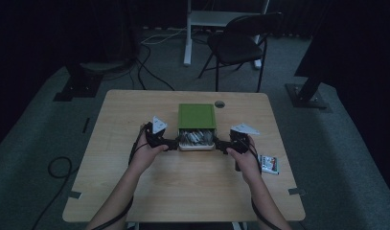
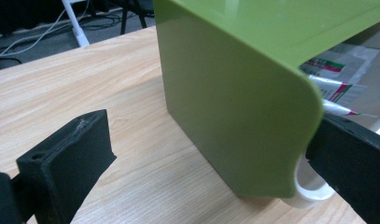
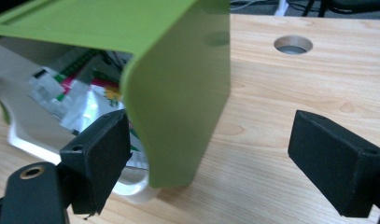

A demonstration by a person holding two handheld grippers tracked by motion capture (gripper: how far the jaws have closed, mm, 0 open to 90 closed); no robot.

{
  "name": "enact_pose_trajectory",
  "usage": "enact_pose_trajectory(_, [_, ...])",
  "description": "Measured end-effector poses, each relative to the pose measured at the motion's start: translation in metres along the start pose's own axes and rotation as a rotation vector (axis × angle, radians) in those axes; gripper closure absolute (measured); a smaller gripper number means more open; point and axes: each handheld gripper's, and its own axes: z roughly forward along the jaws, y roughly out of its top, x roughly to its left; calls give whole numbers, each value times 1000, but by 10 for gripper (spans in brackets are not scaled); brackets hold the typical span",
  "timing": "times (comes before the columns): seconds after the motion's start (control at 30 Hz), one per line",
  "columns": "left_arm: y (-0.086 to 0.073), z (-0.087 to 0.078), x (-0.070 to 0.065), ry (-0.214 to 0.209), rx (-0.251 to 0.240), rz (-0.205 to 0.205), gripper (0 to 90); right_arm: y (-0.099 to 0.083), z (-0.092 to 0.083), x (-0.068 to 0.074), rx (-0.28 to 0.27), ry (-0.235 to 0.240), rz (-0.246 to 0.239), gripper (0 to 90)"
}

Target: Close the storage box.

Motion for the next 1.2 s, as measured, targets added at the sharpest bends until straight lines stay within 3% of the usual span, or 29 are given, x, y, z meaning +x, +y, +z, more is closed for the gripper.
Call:
enact_pose_trajectory(0.2, [0,-8,-4,-13,-15,-17,11,5,-8,7,-30,22,-18,129])
enact_pose_trajectory(0.33, [-4,-11,-7,-20,-3,-13,11,4,-11,10,-22,27,-35,128])
enact_pose_trajectory(0.63, [-6,-17,-8,-31,-13,-28,11,-5,-13,4,0,11,-25,128])
enact_pose_trajectory(1.0, [-19,-27,-4,-6,10,-35,11,-13,-20,-2,16,-3,-33,128])
enact_pose_trajectory(1.2, [-35,-33,3,11,35,-50,11,-26,-23,-4,40,-7,-34,128])
